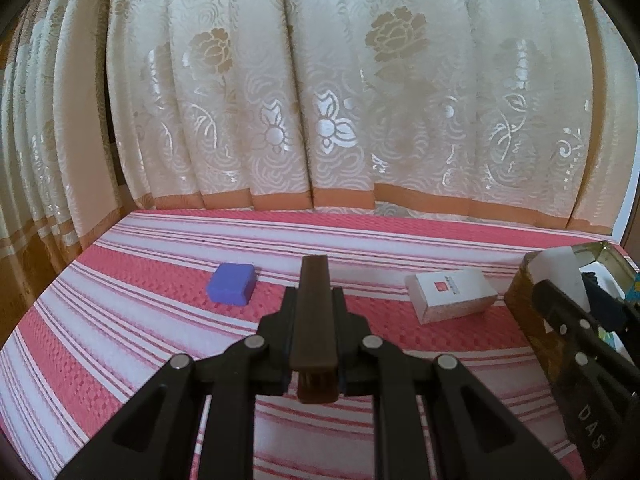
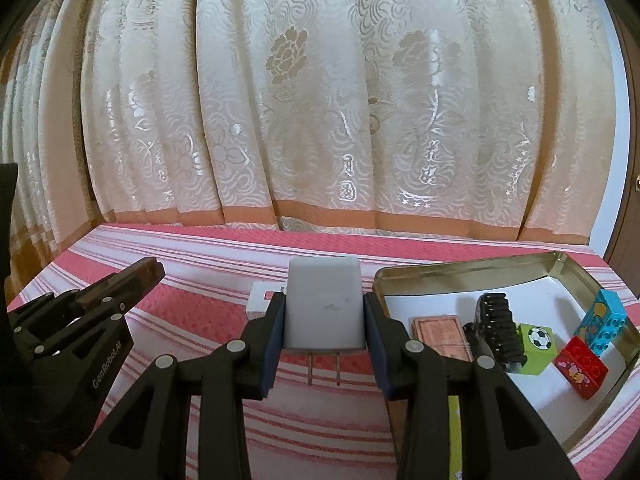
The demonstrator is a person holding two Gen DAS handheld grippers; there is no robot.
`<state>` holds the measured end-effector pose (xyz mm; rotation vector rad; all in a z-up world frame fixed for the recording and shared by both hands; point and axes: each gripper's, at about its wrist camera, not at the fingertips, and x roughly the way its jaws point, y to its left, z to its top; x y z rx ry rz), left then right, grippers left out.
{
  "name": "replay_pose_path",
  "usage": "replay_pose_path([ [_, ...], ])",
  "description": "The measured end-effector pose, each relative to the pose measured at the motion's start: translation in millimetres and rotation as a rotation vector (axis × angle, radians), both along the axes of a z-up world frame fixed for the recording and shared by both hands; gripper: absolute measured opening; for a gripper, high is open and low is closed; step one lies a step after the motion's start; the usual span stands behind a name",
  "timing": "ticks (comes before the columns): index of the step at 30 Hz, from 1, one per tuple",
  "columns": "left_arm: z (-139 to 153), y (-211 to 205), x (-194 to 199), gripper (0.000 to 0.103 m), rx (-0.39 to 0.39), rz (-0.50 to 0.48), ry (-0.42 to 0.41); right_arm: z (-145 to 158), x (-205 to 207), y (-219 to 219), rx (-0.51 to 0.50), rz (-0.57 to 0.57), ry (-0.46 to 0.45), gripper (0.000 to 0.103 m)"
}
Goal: Organize rigid objects
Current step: 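Carry the charger plug with the right tool while the left tool carries the brown bar toward the tray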
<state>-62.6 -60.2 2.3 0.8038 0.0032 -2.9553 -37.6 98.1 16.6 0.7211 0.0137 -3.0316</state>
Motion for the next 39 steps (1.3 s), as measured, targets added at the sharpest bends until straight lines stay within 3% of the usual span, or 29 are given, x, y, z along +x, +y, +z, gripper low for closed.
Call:
replay_pose_path([
  [15, 2, 10, 23, 0.014, 0.020, 0.012, 0.031, 5, 26, 21, -0.009, -0.009, 0.032, 0.041],
  [39, 2, 51, 40, 0.014, 0.103, -0.042, 0.045, 20, 54, 84, -0.158, 0.000, 0.108, 0.041],
])
